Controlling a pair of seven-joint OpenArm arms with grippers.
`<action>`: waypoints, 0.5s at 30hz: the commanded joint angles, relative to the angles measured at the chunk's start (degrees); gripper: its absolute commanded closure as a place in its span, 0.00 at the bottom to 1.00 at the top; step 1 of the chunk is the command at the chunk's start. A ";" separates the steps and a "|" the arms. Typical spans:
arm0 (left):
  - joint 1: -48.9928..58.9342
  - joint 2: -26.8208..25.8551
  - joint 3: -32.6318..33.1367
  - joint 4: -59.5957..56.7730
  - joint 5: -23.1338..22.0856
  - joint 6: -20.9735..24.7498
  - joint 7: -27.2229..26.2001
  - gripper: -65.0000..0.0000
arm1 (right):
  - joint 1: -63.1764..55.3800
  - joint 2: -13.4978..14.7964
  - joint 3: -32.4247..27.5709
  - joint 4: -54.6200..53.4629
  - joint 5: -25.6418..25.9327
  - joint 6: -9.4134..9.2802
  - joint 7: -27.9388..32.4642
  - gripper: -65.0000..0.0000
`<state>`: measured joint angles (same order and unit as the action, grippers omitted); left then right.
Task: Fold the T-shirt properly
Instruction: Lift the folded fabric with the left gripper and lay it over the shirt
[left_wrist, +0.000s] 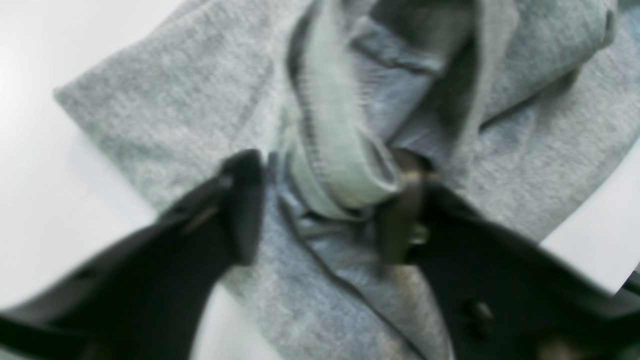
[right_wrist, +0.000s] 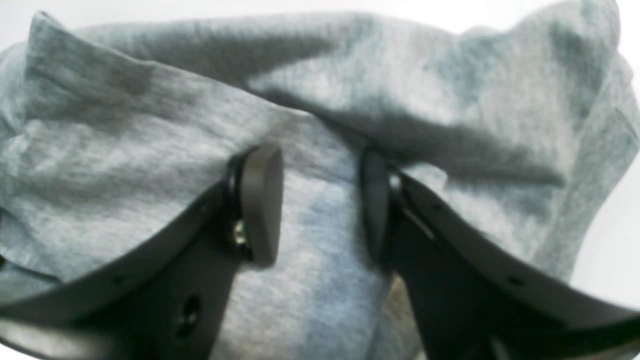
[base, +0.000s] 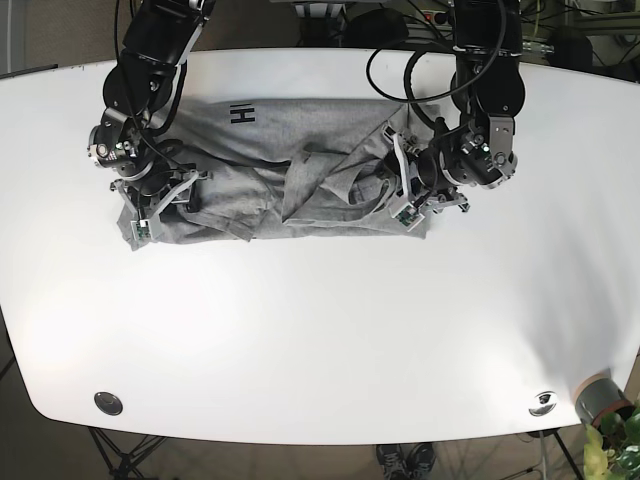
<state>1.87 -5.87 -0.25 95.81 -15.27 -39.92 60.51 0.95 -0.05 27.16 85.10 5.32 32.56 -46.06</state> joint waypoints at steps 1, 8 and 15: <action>-1.03 0.11 0.03 1.20 -0.86 -0.08 -0.95 0.77 | -0.12 -0.08 -0.12 0.22 -0.71 0.19 -2.16 0.62; -0.77 0.90 0.03 3.93 -0.86 -0.08 -1.04 0.85 | -0.12 -0.08 -0.12 0.22 -0.71 0.19 -2.16 0.62; 0.37 0.99 0.30 10.34 -0.86 -0.08 -1.04 0.85 | -0.12 -0.08 -0.12 0.22 -0.71 0.19 -2.16 0.62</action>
<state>2.42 -4.91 0.05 103.42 -15.40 -39.92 60.42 0.95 -0.05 27.16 85.12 5.34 32.58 -46.04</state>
